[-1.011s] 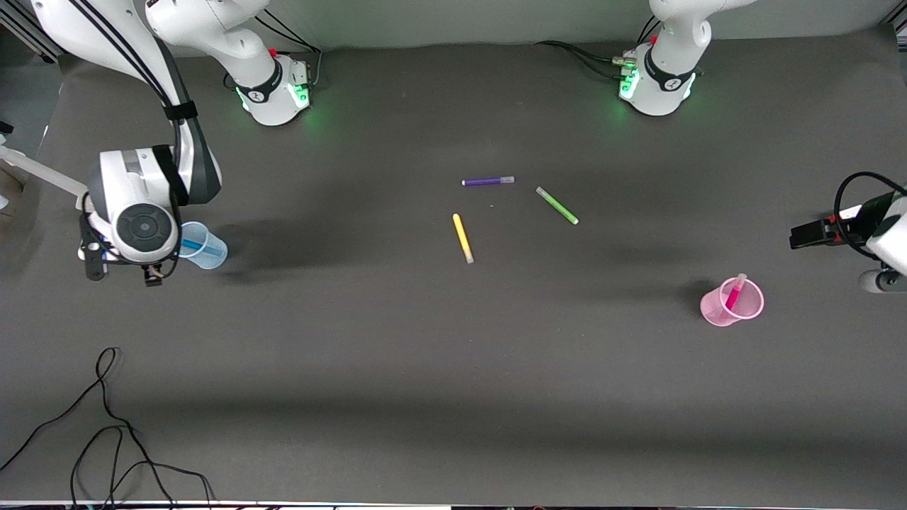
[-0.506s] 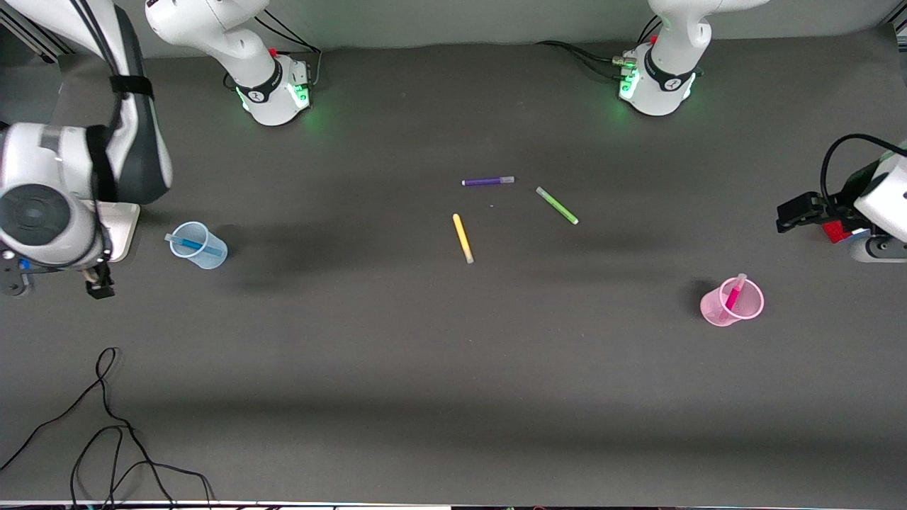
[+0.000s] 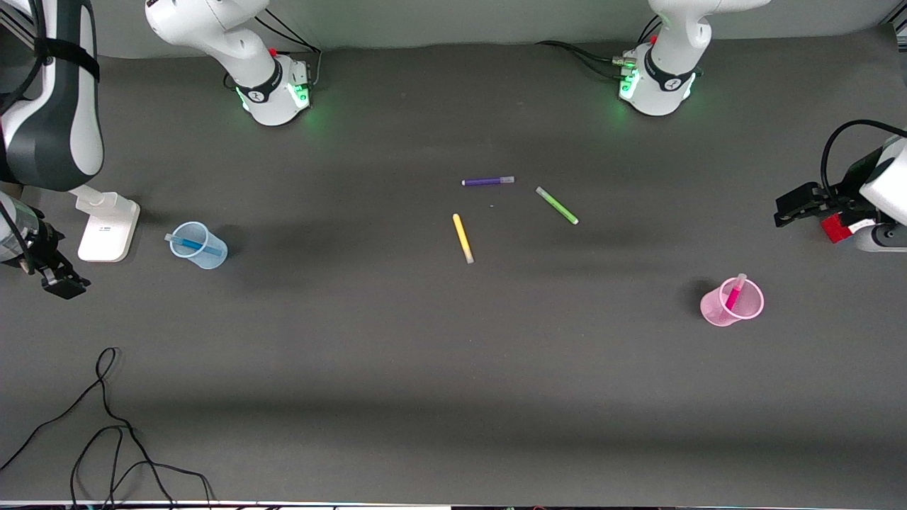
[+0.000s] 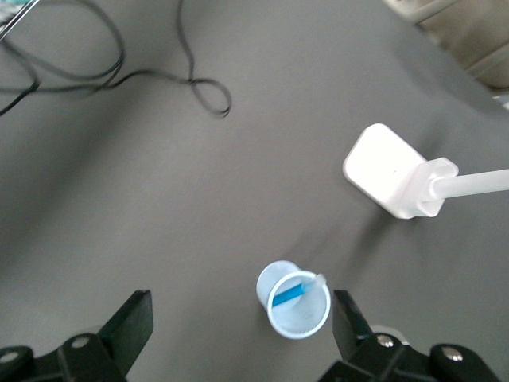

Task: Place pink and blue markers in matching cups
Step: 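Open and raise the right gripper while the left gripper withdraws from the pink cup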

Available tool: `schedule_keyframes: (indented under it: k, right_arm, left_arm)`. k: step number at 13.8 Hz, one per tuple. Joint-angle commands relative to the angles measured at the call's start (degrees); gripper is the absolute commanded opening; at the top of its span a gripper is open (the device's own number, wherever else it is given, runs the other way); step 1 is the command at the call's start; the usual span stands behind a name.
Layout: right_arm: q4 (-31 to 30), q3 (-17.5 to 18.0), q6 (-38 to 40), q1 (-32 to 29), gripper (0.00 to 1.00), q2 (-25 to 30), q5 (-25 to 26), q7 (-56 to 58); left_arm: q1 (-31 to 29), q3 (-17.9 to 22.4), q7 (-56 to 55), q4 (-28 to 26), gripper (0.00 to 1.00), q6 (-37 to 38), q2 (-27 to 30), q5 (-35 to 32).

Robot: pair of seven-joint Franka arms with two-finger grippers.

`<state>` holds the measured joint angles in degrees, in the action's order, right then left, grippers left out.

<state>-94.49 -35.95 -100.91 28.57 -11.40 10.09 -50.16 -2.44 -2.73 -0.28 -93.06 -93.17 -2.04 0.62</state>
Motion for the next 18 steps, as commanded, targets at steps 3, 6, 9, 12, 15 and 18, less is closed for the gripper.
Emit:
schedule_keyframes:
  k: [3,6,9,12,15,18]
  right_arm:
    - [1.6,7.6,7.4,-8.5,1.0,4.3,-7.0,16.6]
    - [1.2,20.0,9.6,-21.9,1.0,7.1,-10.0,27.9]
    - [1.0,22.3,12.7,-27.8,1.0,8.4,-16.2,39.2]
    - [-3.5,28.2,12.4,-33.1,1.0,12.7,-16.1,45.6]
    - [-8.0,36.5,11.6,-40.2,1.0,16.9,-15.8,50.0]
    - [-16.8,39.5,6.3,-40.0,1.0,24.5,-15.8,50.1]
  left_arm:
    - [2.1,1.1,-1.9,-2.0,1.0,-0.7,2.0,0.6]
    - [1.7,1.1,-1.9,-2.0,1.0,-0.2,2.0,0.5]
    - [1.7,1.1,-2.0,-2.0,1.0,0.0,2.2,0.2]
    - [1.7,1.0,-2.0,-2.0,1.0,0.6,2.2,-0.1]
    - [1.7,1.0,-1.9,-1.9,1.0,0.6,2.1,-0.4]
    - [1.7,1.0,-1.9,-1.9,1.0,1.1,2.0,-0.4]
